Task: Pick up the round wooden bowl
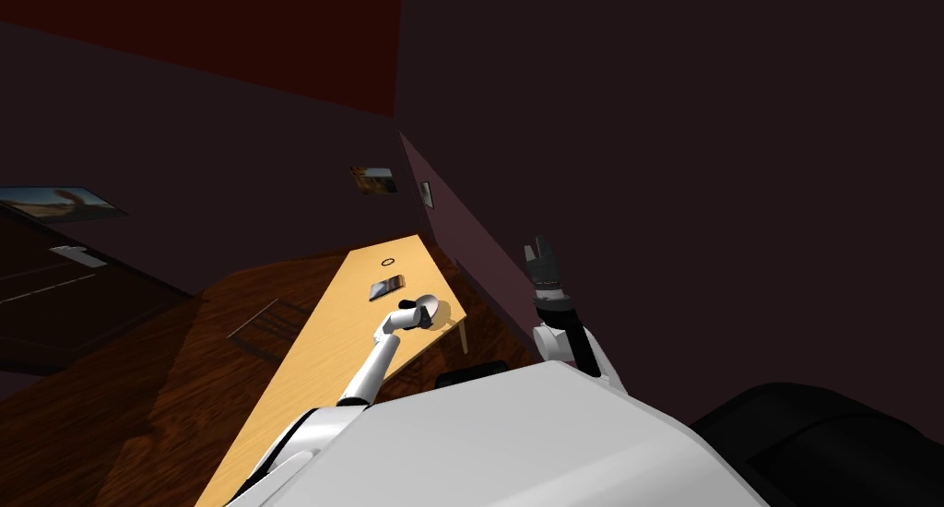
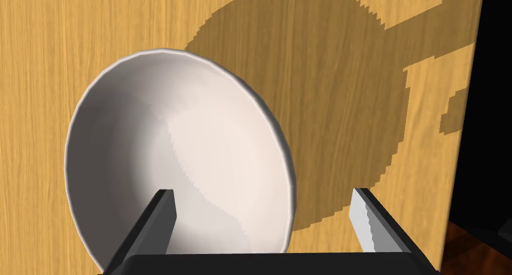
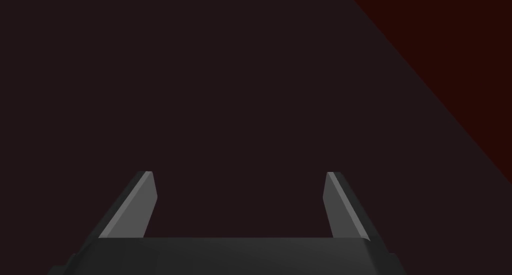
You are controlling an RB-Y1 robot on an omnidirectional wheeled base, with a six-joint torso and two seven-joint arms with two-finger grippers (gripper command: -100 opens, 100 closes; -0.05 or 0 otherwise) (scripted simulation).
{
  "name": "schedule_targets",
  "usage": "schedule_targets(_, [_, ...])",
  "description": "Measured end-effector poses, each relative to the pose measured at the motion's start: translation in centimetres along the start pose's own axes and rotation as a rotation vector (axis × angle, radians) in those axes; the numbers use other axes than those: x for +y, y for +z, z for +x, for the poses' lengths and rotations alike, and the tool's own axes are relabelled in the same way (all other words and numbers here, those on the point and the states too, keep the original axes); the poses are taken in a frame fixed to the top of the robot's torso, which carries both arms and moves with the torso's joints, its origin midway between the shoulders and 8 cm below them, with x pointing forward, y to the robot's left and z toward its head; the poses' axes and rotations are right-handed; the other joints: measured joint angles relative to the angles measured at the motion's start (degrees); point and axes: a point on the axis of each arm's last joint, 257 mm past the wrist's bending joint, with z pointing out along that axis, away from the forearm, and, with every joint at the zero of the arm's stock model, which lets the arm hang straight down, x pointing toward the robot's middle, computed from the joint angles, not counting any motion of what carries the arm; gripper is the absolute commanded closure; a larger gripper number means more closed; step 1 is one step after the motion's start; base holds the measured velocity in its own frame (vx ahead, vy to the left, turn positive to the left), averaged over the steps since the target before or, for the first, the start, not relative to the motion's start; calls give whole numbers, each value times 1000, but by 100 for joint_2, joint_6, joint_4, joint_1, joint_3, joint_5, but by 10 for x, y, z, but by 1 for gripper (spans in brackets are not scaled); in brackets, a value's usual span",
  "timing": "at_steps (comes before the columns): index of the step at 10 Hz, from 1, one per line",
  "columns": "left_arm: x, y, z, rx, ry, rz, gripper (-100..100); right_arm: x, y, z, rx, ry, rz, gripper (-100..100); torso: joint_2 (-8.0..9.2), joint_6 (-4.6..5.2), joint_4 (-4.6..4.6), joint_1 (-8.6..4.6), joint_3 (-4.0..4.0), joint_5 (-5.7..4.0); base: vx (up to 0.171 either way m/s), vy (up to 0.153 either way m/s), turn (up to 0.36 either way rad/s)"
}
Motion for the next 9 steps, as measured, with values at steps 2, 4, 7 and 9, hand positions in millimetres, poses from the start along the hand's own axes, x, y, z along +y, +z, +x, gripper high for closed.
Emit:
schedule_targets(2, [8,8,-4,0,-1,0,-100,0,0,0,0,0,0,0,-10,0,-2,0,-6,0,41,3,-5])
schedule_targets(4, [8,8,-4,1,0,2,100,0,0,0,0,0,0,0,4,0,1,-1,2,-1,0,0,0])
schedule_targets(7, [8,8,-5,1,-3,1,100,0,0,0,0,0,0,0,6,4,2,-2,4,-2,0,0,0])
schedule_targets(9, [8,9,-5,0,-3,1,100,0,0,0,0,0,0,0,9,4,4,-3,6,-3,-11,-2,2])
